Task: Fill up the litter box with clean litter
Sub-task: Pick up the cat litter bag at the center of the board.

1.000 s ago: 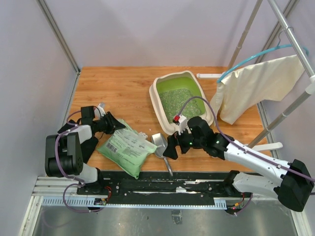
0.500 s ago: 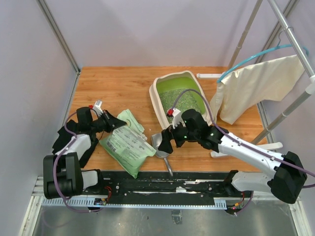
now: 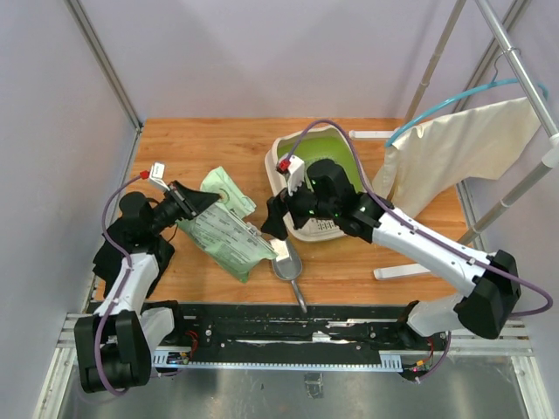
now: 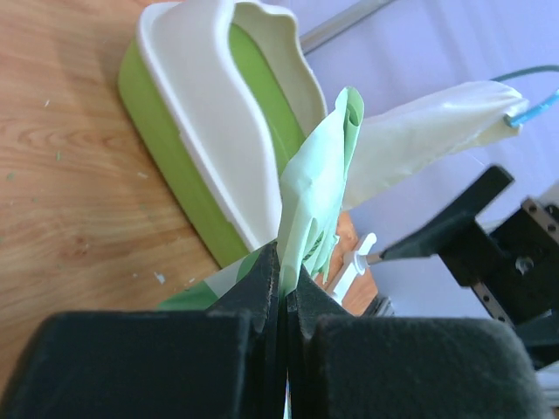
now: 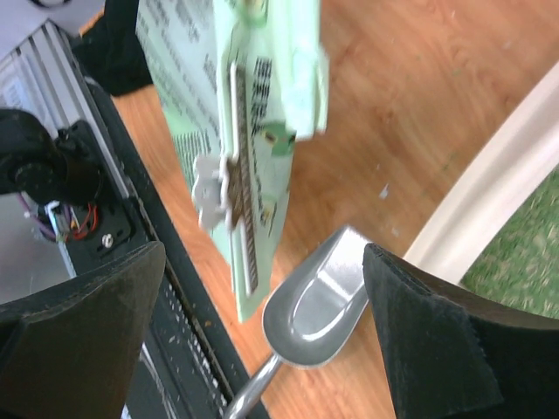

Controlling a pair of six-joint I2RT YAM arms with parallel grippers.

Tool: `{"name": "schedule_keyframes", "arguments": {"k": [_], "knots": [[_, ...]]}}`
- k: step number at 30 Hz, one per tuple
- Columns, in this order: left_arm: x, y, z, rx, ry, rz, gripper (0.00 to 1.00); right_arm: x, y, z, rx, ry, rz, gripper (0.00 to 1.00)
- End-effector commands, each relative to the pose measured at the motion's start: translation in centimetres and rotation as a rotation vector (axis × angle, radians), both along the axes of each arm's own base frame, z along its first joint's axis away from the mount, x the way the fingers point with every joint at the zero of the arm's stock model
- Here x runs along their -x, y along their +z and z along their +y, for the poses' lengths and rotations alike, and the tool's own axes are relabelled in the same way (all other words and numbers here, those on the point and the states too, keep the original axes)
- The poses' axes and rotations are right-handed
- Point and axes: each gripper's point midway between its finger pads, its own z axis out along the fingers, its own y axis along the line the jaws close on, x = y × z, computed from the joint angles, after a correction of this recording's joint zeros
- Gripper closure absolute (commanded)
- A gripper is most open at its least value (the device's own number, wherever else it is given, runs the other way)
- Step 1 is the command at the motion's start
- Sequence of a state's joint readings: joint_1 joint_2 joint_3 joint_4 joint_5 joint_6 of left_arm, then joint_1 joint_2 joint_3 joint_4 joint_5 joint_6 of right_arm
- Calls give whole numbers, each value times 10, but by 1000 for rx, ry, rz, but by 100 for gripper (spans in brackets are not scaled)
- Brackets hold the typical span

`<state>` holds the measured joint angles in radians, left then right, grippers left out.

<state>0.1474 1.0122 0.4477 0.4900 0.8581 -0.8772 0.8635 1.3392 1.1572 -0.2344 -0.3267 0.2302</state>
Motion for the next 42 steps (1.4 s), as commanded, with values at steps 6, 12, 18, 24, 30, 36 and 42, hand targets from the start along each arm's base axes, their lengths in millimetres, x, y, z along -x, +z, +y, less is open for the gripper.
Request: {"name": "schedule_keyframes", "arguments": {"k": [6,12,18,24,30,36,42], "knots": [[38,65,-16,-21,-132,-338,100,-45,28,49,-41,77,-42,3],[51,69,-20,-14,-151,-388,100,-46,28,91,-141,266,67,4],[53,66,-20,-14,-148,-389,99,-35,15,107,-175,376,172,54],[39,51,-11,-78,-68,-334,87,-32,29,100,-185,366,121,98],[33,48,-4,-204,-43,-325,57,-24,35,103,-141,391,122,99],[25,47,-7,-265,-119,-353,42,-23,17,119,-86,401,137,99],[5,35,-10,-259,-214,-351,40,-34,0,133,-47,405,146,99]]}}
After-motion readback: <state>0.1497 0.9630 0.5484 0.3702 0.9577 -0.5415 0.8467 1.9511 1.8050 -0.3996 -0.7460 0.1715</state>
